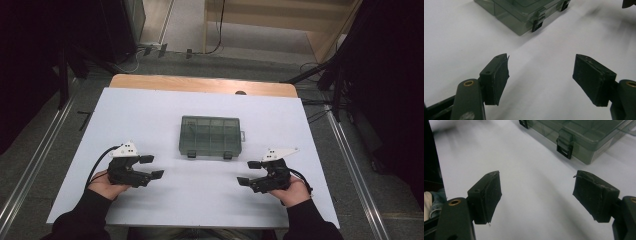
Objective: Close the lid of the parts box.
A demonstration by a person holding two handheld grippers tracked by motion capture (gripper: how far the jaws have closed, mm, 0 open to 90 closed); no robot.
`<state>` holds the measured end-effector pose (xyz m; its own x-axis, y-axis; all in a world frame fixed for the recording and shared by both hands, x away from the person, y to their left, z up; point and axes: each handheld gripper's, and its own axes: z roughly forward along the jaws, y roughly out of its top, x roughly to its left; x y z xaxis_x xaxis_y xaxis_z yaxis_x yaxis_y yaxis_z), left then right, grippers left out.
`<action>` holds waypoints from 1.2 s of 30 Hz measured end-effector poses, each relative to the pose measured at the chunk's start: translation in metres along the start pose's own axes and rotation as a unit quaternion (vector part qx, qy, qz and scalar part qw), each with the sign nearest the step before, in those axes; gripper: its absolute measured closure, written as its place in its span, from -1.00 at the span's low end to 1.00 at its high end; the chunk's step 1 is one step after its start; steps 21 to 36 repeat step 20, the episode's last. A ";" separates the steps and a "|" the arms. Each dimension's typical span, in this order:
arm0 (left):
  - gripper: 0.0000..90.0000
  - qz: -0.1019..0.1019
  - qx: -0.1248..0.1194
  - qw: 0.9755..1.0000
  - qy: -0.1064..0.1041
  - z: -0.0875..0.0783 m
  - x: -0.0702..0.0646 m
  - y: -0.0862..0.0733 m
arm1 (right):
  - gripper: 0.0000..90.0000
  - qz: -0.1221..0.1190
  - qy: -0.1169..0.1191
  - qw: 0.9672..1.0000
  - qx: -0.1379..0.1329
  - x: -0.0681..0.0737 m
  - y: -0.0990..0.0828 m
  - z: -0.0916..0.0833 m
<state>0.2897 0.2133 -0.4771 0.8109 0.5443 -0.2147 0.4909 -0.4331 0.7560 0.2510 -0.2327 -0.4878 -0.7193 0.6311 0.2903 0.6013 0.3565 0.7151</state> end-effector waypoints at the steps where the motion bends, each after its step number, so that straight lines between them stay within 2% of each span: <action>1: -0.36 0.000 0.000 1.000 0.001 -0.001 0.000 -0.002 | -0.49 0.000 -0.001 1.000 0.001 0.000 -0.002 0.000; 14: -0.36 0.000 0.007 1.000 0.011 -0.008 0.005 -0.015 | -0.50 0.012 -0.005 1.000 0.000 -0.003 -0.019 -0.005; 36: -0.36 0.001 0.007 1.000 0.016 -0.008 0.007 -0.016 | -0.51 0.013 -0.006 1.000 -0.001 -0.004 -0.019 -0.005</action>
